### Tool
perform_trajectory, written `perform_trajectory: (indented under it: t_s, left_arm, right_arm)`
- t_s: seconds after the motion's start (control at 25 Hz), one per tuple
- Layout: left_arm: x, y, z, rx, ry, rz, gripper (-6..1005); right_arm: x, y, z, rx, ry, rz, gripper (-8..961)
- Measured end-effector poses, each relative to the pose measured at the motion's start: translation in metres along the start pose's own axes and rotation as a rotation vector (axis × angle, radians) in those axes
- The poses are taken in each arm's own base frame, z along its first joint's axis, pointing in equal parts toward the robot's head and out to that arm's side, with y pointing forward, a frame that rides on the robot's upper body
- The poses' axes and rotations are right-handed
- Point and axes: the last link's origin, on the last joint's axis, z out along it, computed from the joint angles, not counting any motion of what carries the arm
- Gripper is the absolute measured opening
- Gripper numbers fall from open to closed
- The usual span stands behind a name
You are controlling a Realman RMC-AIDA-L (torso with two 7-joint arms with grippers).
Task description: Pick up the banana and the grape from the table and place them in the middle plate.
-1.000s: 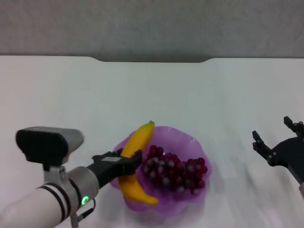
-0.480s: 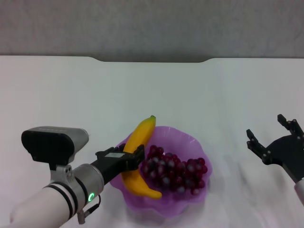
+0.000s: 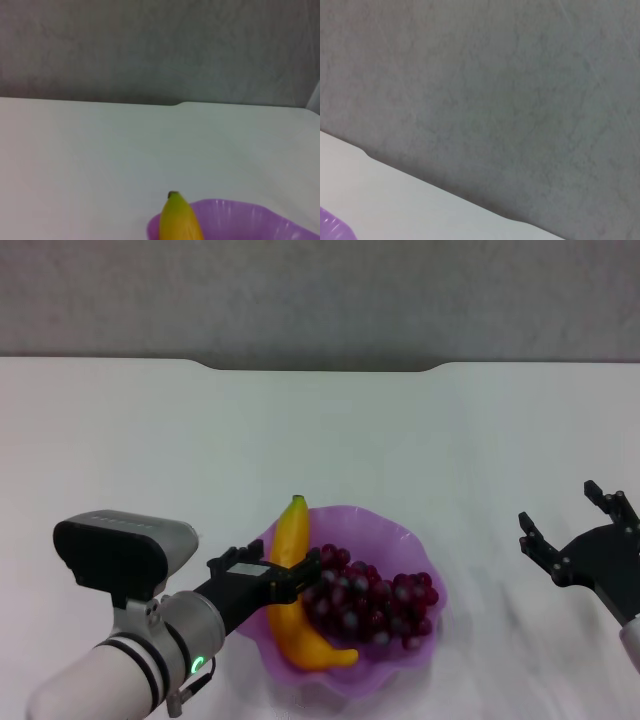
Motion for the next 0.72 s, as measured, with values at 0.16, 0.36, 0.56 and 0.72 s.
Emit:
perform_trajectory:
  t_s: [0.16,0.36,0.56,0.72]
  left_arm:
    - [0.001,-0.008,-0.006,0.034,0.04,0.028,804]
    - [0.009,-0.04,-0.031,0.193,0.214,0.025,877]
    - [0.005,-0.081,-0.063,0.407,0.396,0.062,892]
    - [-0.003,-0.112,-0.074,0.512,0.46,0.075,891]
  right_arm:
    - [0.0,0.0,0.0,0.0,0.001,-0.001,889]
    - [-0.001,-0.001,0.0,0.005,-0.007,0.005,889]
    - [-0.003,-0.001,0.001,0.009,-0.015,0.021,889]
    - [-0.004,-0.001,0.002,0.006,-0.017,0.029,889]
